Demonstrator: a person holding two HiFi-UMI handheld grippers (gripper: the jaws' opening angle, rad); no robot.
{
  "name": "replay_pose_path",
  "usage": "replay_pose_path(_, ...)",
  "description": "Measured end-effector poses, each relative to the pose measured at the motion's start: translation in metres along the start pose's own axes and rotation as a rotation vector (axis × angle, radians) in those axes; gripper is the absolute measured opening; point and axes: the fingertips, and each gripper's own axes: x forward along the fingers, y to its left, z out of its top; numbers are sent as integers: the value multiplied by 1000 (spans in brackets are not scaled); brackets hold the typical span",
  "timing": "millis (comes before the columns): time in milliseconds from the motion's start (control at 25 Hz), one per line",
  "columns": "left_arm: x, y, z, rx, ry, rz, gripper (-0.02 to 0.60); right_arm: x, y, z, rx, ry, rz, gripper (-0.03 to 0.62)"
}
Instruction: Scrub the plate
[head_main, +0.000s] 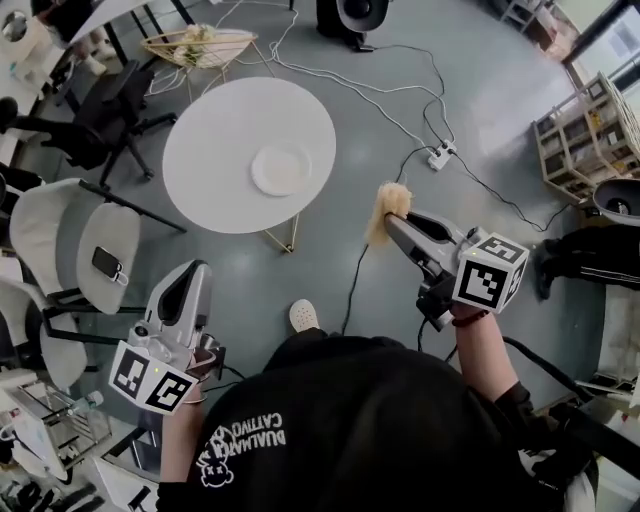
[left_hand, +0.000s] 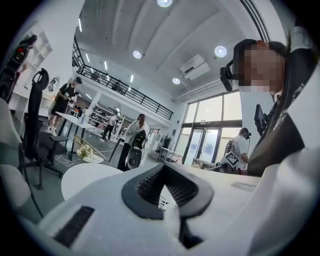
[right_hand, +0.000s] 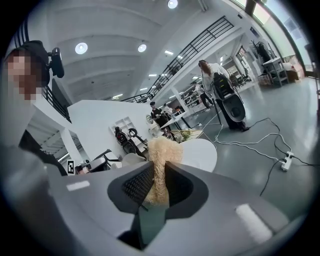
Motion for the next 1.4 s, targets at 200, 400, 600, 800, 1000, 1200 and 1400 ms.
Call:
replay_pose_path(200, 25, 53, 17, -18, 1, -24, 0, 40, -3, 23, -8, -33, -33, 66)
replay_pose_path(400, 38, 88, 8, -102, 53, 9, 0, 53, -8, 22, -4, -4, -72, 66)
replay_pose_path(600, 46, 105, -11, -175, 85, 32, 0, 63, -15, -9, 92, 44, -92, 66)
replay_pose_path(800, 54, 114, -30, -219, 132, 37, 0, 85, -30, -36, 144, 90, -88, 66)
replay_pose_path(1000, 64, 124, -42, -277, 128, 77, 20, 112, -49, -27, 168, 101, -41, 66)
replay_pose_path(1200, 93, 148, -50, -305, 149, 132, 20, 154, -85, -5, 170, 152, -10, 66)
replay_pose_path(1400, 121, 186, -65, -350, 190, 226, 71, 204, -121, 7, 168, 255, 32, 66)
